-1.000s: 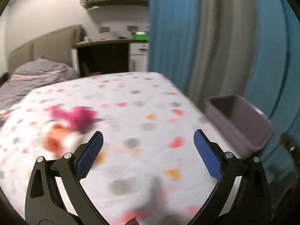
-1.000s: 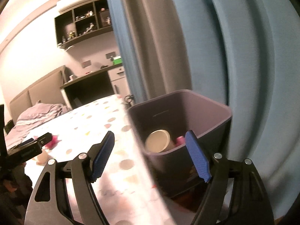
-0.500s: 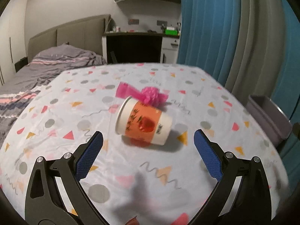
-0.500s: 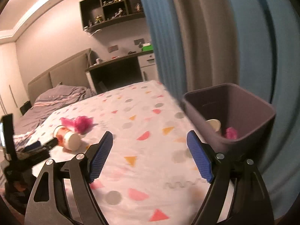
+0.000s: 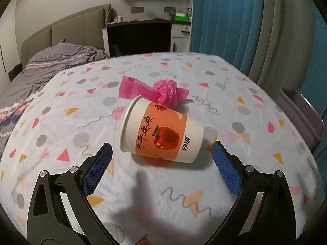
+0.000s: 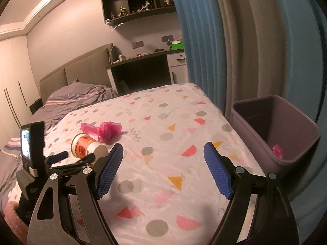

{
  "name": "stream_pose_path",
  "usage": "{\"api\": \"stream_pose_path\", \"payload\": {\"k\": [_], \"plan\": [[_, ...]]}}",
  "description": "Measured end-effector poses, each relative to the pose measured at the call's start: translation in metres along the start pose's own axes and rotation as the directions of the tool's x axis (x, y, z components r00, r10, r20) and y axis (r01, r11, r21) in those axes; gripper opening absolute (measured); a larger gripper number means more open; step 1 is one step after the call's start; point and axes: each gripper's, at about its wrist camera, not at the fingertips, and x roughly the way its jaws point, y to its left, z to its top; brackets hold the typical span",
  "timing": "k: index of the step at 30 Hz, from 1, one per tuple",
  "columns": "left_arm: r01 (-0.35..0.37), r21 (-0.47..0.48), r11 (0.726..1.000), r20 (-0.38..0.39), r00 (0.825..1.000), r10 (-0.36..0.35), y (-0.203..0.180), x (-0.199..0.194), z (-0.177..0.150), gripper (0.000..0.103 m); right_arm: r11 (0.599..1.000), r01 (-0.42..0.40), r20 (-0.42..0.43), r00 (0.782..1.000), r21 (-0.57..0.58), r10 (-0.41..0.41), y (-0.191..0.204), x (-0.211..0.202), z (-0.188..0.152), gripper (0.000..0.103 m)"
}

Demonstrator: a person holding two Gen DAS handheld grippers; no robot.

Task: Collect trash
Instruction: 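Move both open tools back over the orange cup and pink wrapper on the bed, then grasp the orange printed cup with the left tool while the right tool grasps the pink wrapper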

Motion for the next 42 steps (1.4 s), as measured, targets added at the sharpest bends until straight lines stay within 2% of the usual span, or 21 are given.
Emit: {"api": "stream_pose_path", "payload": {"k": [4, 9, 12, 16, 19, 21, 25, 27, 30, 36, 42], "plan": [[-0.013, -0.009, 1.0, -0.031, 0.999, 0.013, 0.005, 0.01, 0.003, 0.096, 1.0, -0.021, -0.003, 1.0, -0.018, 0.021, 0.011, 0.009, 0.006, 0.079], [0.014, -0.02, 1.0, -0.042, 0.999, -0.015, 0.01, 0.016, 0.006, 0.096, 0.998, -0.035, -0.013, 0.999, -0.042, 0.035, 0.024, 0.02, 0.01, 0.079], [0.074, -0.046, 0.996, -0.048, 0.996, -0.076, 0.015, 0.019, 0.006, 0.088, 0.998, -0.045, -0.023, 0.999, -0.054, 0.043, 0.031, 0.026, 0.011, 0.079], [0.137, -0.098, 0.986, -0.04, 0.989, -0.142, 0.027, 0.019, 0.005, 0.087, 0.996, -0.049, -0.031, 0.998, -0.069, 0.047, 0.037, 0.032, 0.011, 0.079], [0.149, -0.127, 0.981, -0.013, 0.988, -0.152, 0.033, 0.015, 0.004, 0.087, 0.996, -0.048, -0.036, 0.998, -0.071, 0.045, 0.041, 0.037, 0.011, 0.079], [0.132, -0.137, 0.982, 0.005, 0.991, -0.133, 0.039, 0.01, 0.004, 0.086, 0.997, -0.039, -0.04, 0.999, -0.069, 0.037, 0.045, 0.041, 0.011, 0.079], [0.083, -0.22, 0.972, 0.036, 0.996, -0.077, 0.063, -0.006, 0.008, 0.086, 0.995, -0.033, -0.055, 0.998, -0.089, 0.028, 0.057, 0.056, 0.01, 0.079], [0.018, -0.248, 0.968, 0.059, 0.998, -0.003, 0.076, -0.015, 0.009, 0.086, 0.994, -0.032, -0.061, 0.998, -0.104, 0.026, 0.065, 0.063, 0.01, 0.079], [-0.069, -0.295, 0.953, 0.08, 0.992, 0.097, 0.097, -0.025, 0.01, 0.087, 0.991, -0.038, -0.072, 0.997, -0.125, 0.029, 0.079, 0.076, 0.01, 0.079], [-0.131, -0.379, 0.916, 0.091, 0.98, 0.178, 0.131, -0.031, 0.011, 0.087, 0.985, -0.048, -0.101, 0.994, -0.167, 0.031, 0.108, 0.106, 0.009, 0.076], [-0.137, -0.413, 0.9, 0.084, 0.979, 0.188, 0.141, -0.028, 0.006, 0.087, 0.973, -0.071, -0.122, 0.992, -0.219, 0.045, 0.133, 0.131, 0.009, 0.071]]}}
